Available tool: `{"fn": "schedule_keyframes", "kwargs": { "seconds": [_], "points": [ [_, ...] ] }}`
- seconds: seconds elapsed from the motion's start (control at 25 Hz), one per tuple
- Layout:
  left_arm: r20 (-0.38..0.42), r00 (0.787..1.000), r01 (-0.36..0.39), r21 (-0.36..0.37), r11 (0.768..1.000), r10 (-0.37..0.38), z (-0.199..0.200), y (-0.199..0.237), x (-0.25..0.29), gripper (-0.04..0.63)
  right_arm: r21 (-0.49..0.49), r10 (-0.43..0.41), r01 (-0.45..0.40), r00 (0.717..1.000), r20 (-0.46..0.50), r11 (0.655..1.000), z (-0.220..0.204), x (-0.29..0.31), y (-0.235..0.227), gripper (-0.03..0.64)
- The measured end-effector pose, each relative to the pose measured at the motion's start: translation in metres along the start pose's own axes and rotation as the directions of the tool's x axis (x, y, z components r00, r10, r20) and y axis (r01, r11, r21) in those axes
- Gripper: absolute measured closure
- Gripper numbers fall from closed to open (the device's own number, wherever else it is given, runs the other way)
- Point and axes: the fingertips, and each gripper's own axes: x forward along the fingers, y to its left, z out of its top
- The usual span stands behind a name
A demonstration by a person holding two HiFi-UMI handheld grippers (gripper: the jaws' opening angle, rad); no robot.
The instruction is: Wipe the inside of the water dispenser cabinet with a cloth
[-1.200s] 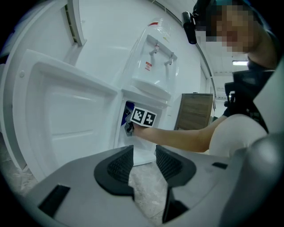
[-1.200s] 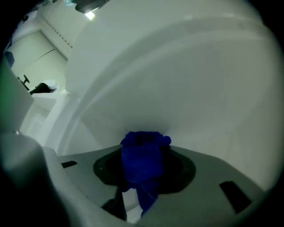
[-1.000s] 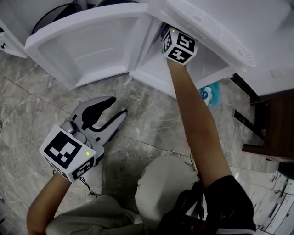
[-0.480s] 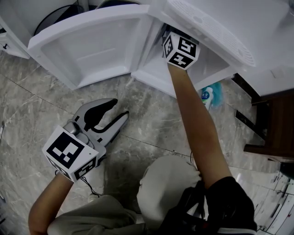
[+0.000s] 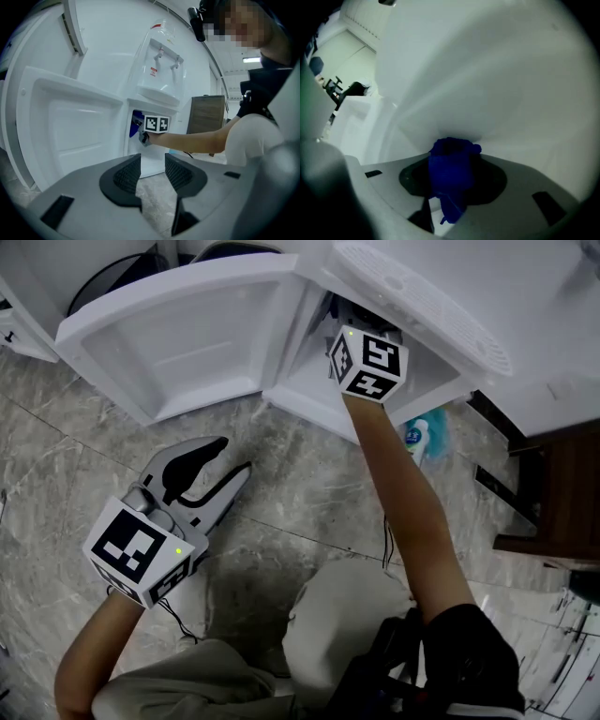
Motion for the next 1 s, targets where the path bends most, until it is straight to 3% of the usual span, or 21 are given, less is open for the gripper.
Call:
{"fn": "schedule_keyframes", "kwargs": {
  "seconds": [0.08,0.16,0.2,0.28,0.36,0.44,0.56,0.64,0.68,0.76,0.8,0.88,0.96,1.0],
  "points": [
    [0.0,1.0,-0.004,0.054,0.999,0.004,0.002,0.0,0.003,0.428,0.015,0.093,-0.092,0.996,-0.007,0.996,0.008,-0.022,0.015,0.472],
    [-0.001,1.0,0.0,0.176,0.984,0.0,0.005,-0.004,0.012,0.428,0.061,0.188,-0.187,0.982,-0.024,0.981,0.016,-0.047,0.029,0.472],
    [0.005,1.0,-0.001,0.258,0.966,0.0,0.008,-0.007,0.018,0.424,0.092,0.241,-0.236,0.97,-0.037,0.967,0.02,-0.061,0.035,0.472],
    [0.025,1.0,-0.009,0.421,0.907,-0.002,0.014,-0.014,0.03,0.421,0.17,0.351,-0.335,0.933,-0.076,0.927,0.03,-0.09,0.048,0.472],
    [0.034,0.999,-0.001,0.553,0.833,-0.021,0.016,-0.023,0.043,0.337,0.262,0.45,-0.406,0.882,-0.138,0.875,0.037,-0.12,0.058,0.472],
    [0.049,0.998,0.0,0.631,0.775,-0.04,0.017,-0.031,0.055,0.33,0.346,0.543,-0.46,0.815,-0.201,0.818,0.042,-0.149,0.069,0.47],
    [0.108,0.991,-0.017,0.703,0.711,-0.083,0.03,-0.048,0.067,0.261,0.483,0.69,-0.53,0.68,-0.249,0.697,0.05,-0.19,0.089,0.469],
    [0.129,0.982,-0.008,0.757,0.653,-0.137,0.038,-0.065,0.074,0.204,0.603,0.792,-0.561,0.573,-0.212,0.567,0.059,-0.214,0.102,0.469],
    [0.125,0.977,0.011,0.782,0.624,-0.174,0.04,-0.076,0.077,0.14,0.655,0.837,-0.574,0.518,-0.173,0.491,0.065,-0.225,0.108,0.469],
    [0.093,0.966,0.06,0.826,0.561,-0.241,0.039,-0.099,0.083,0.129,0.718,0.903,-0.597,0.417,-0.104,0.358,0.075,-0.243,0.116,0.469],
    [0.072,0.962,0.082,0.846,0.527,-0.264,0.037,-0.108,0.085,0.129,0.73,0.925,-0.608,0.369,-0.086,0.311,0.078,-0.25,0.12,0.469],
    [0.028,0.958,0.117,0.869,0.481,-0.284,0.031,-0.121,0.086,0.13,0.734,0.953,-0.63,0.291,-0.082,0.255,0.08,-0.262,0.126,0.469],
    [0.003,0.963,0.132,0.866,0.482,-0.27,0.028,-0.123,0.086,0.153,0.729,0.962,-0.639,0.256,-0.096,0.243,0.076,-0.268,0.128,0.469],
    [-0.002,0.966,0.132,0.863,0.488,-0.259,0.027,-0.121,0.086,0.271,0.734,0.963,-0.635,0.252,-0.096,0.239,0.074,-0.269,0.126,0.469]
  ]
}}
